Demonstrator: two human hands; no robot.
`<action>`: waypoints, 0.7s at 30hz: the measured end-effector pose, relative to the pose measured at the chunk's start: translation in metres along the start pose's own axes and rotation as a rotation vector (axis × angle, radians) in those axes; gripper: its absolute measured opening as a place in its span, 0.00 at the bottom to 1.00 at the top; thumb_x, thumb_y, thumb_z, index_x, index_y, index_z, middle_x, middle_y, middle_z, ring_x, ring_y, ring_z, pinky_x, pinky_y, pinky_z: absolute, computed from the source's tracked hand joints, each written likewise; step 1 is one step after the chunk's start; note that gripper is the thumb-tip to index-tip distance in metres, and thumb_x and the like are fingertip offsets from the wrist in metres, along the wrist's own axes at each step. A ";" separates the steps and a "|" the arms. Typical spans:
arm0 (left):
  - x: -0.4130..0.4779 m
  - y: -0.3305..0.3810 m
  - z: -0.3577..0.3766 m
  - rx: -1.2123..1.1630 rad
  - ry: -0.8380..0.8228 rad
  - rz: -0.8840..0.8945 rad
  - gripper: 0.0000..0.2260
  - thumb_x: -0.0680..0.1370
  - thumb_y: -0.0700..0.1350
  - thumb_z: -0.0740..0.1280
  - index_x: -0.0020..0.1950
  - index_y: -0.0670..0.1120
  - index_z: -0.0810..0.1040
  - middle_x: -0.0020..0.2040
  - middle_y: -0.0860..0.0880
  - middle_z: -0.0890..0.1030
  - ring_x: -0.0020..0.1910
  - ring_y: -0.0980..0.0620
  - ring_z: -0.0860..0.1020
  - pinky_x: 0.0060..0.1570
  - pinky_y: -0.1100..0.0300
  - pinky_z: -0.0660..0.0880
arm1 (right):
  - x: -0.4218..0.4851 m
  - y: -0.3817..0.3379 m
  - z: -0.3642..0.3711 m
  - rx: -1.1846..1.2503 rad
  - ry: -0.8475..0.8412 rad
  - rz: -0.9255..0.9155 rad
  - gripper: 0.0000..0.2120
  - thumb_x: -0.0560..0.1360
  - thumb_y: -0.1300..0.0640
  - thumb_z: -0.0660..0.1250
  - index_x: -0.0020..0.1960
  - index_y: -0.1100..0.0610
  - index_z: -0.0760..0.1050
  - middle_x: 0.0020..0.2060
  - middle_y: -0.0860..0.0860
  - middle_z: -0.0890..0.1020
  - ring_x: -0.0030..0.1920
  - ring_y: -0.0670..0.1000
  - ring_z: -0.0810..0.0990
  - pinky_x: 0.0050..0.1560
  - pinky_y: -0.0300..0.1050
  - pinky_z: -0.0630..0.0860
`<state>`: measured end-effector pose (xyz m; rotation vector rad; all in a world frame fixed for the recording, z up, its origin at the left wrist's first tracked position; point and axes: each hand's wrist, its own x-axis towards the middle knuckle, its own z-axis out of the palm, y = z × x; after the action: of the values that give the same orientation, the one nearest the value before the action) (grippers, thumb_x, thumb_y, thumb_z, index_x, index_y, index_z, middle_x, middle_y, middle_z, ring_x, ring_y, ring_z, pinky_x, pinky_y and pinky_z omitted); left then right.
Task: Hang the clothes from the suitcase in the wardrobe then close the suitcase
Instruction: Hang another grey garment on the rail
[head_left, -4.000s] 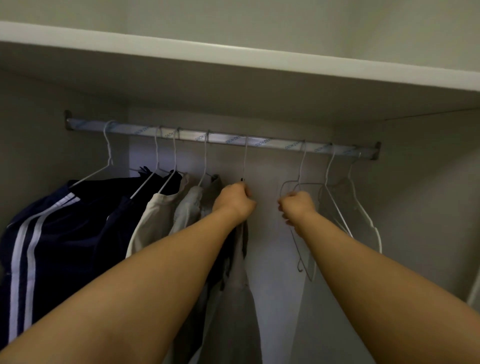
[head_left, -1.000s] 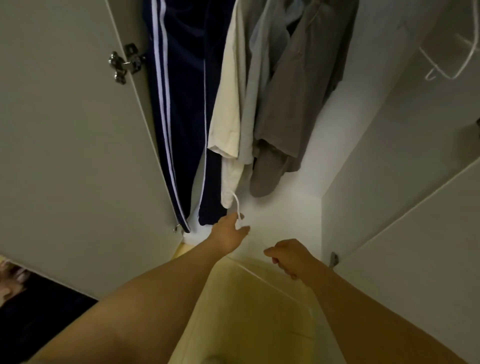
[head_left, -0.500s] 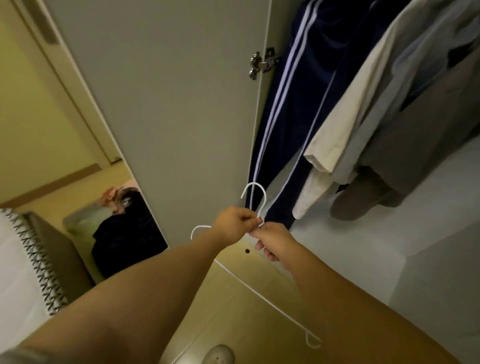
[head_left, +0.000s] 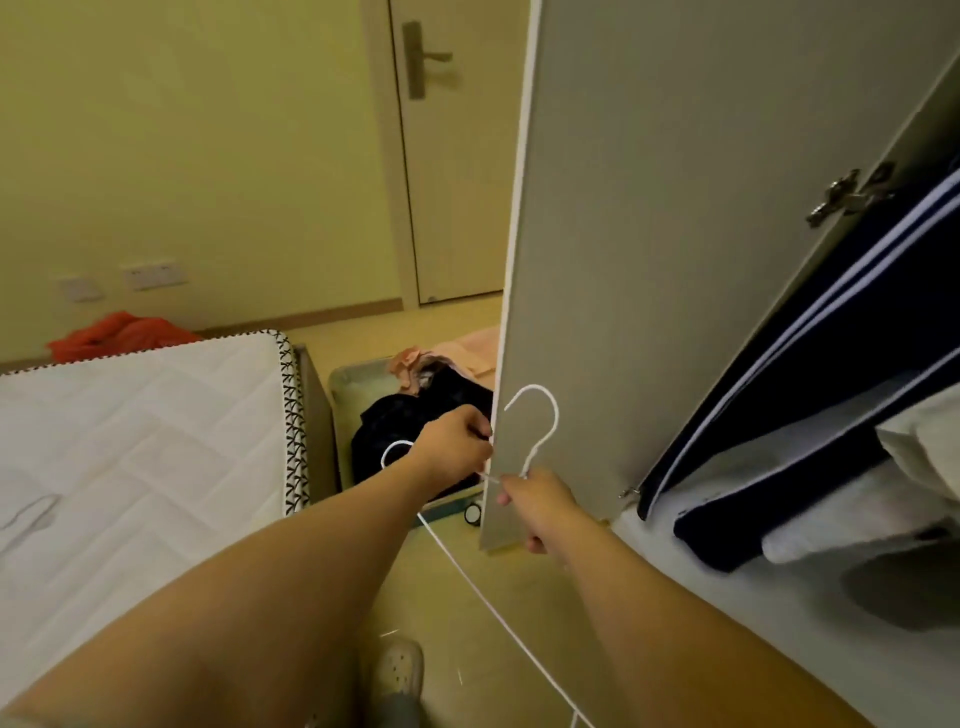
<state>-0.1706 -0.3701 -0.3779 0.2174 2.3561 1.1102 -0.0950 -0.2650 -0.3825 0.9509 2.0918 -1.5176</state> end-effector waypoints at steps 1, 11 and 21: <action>0.005 -0.004 -0.006 0.025 0.056 -0.021 0.06 0.75 0.38 0.63 0.45 0.50 0.70 0.39 0.48 0.77 0.42 0.46 0.76 0.44 0.54 0.74 | 0.002 -0.006 0.005 -0.012 -0.005 -0.002 0.15 0.78 0.57 0.58 0.33 0.55 0.68 0.33 0.52 0.69 0.30 0.50 0.65 0.27 0.38 0.64; 0.126 -0.055 -0.090 0.034 0.149 -0.153 0.09 0.77 0.39 0.57 0.37 0.47 0.65 0.39 0.43 0.72 0.39 0.48 0.70 0.39 0.55 0.67 | 0.096 -0.113 0.080 -0.032 -0.016 -0.025 0.12 0.80 0.51 0.57 0.42 0.57 0.65 0.32 0.51 0.65 0.29 0.50 0.63 0.26 0.42 0.60; 0.260 -0.088 -0.199 0.072 0.051 -0.170 0.08 0.79 0.39 0.55 0.41 0.44 0.70 0.34 0.48 0.71 0.33 0.48 0.69 0.39 0.56 0.67 | 0.248 -0.212 0.144 -0.110 0.157 0.062 0.17 0.81 0.55 0.53 0.33 0.55 0.61 0.31 0.51 0.66 0.30 0.49 0.65 0.46 0.50 0.72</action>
<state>-0.4892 -0.4697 -0.4406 0.0141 2.4109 0.9618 -0.4299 -0.3654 -0.4503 1.1140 2.2063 -1.3206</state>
